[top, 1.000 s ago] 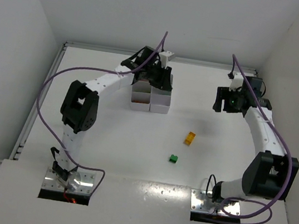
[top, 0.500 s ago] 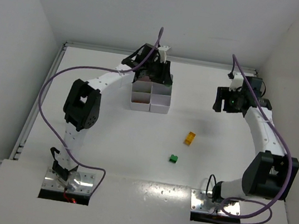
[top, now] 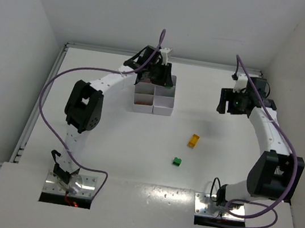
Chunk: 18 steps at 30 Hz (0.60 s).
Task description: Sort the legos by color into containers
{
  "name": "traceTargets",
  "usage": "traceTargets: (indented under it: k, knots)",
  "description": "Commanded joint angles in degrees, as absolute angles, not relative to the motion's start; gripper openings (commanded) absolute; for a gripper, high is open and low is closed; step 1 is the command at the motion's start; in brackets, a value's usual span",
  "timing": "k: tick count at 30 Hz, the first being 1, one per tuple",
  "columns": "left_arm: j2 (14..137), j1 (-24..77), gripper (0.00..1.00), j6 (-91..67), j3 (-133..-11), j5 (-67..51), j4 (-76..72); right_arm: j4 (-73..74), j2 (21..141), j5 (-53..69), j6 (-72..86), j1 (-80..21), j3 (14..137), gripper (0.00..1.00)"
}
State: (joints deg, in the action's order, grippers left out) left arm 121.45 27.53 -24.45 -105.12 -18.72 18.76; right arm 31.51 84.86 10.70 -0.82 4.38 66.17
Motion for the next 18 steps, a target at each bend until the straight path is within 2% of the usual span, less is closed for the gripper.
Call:
traceTargets:
  k: [1, 8, 10, 11, 13, 14, 18]
  knots:
    - [121.46, 26.89, 0.00, -24.26, -104.06, -18.37, 19.07, 29.62, 84.99, 11.25, -0.35, 4.57, 68.99, 0.71]
    - [121.46, 26.89, 0.01, -23.12, -102.31, -17.84, 19.60, 29.62, 85.52, 11.25, -0.35, 4.57, 68.99, 0.71]
    - [121.46, 26.89, 0.16, -23.12, -102.30, -17.84, 19.60, 29.62, 85.52, 11.25, -0.35, 4.57, 68.99, 0.71]
    - [121.46, 26.89, 0.34, -23.12, -102.30, -17.32, 19.60, 29.62, 85.52, 11.25, -0.35, 4.57, 68.99, 0.71]
    - [121.46, 26.89, 0.45, -22.59, -102.30, -17.31, 19.60, 29.62, 85.52, 11.25, -0.35, 4.57, 68.99, 0.71]
    - [121.46, 26.89, 0.55, -22.59, -102.30, -16.79, 19.60, 29.62, 85.52, 11.25, -0.35, 4.57, 68.99, 0.71]
    - [121.46, 26.89, 0.66, -22.59, -102.30, -16.79, 19.60, 29.62, 85.52, 11.86, -1.66, 3.96, 68.99, 0.71]
